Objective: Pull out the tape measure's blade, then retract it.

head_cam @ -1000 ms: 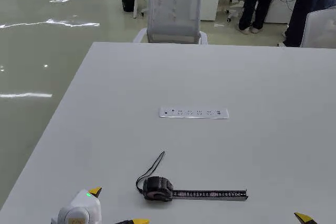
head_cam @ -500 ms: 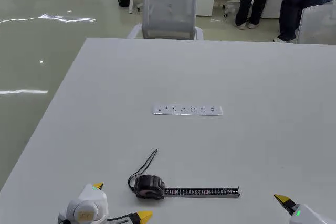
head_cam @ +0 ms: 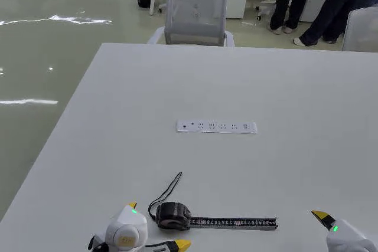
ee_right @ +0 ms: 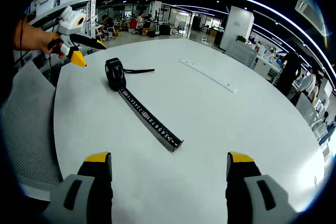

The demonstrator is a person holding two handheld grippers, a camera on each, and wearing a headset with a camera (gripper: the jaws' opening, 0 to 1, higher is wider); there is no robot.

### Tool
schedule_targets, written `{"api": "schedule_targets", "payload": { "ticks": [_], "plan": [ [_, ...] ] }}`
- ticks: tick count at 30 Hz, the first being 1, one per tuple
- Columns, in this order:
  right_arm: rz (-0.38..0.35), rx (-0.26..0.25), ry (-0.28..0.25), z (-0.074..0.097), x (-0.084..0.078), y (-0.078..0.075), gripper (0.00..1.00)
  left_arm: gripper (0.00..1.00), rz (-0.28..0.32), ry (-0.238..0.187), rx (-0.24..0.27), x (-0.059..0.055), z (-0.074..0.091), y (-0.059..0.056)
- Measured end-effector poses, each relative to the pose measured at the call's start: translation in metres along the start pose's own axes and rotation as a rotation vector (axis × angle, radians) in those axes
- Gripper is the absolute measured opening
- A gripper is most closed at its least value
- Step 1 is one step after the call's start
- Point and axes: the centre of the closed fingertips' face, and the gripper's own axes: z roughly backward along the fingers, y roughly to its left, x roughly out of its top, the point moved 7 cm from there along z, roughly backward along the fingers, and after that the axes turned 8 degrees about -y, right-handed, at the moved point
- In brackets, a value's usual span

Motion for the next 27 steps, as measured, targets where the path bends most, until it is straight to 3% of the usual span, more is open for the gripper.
{"api": "schedule_targets", "payload": {
  "ticks": [4, 10, 16, 17, 20, 27],
  "plan": [
    [0.017, 0.012, 0.014, -0.006, 0.0, -0.007, 0.92, 0.99, 0.011, -0.021, 0.02, 0.004, -0.005, 0.002],
    [0.034, 0.019, 0.027, -0.013, 0.006, -0.019, 0.91, 0.99, 0.028, -0.045, 0.039, 0.008, -0.015, -0.003],
    [0.074, 0.069, 0.05, -0.028, 0.004, -0.021, 0.9, 0.99, 0.052, -0.032, 0.071, 0.005, -0.03, -0.003],
    [0.08, 0.08, 0.059, -0.031, 0.003, -0.02, 0.89, 0.99, 0.075, -0.027, 0.106, 0.003, -0.032, 0.0],
    [0.098, 0.103, 0.078, -0.038, 0.002, -0.018, 0.89, 0.99, 0.136, -0.025, 0.149, 0.001, -0.038, 0.004],
    [0.121, 0.146, 0.102, -0.049, 0.0, -0.02, 0.87, 0.99, 0.232, -0.012, 0.211, -0.008, -0.045, 0.011]
  ]
}}
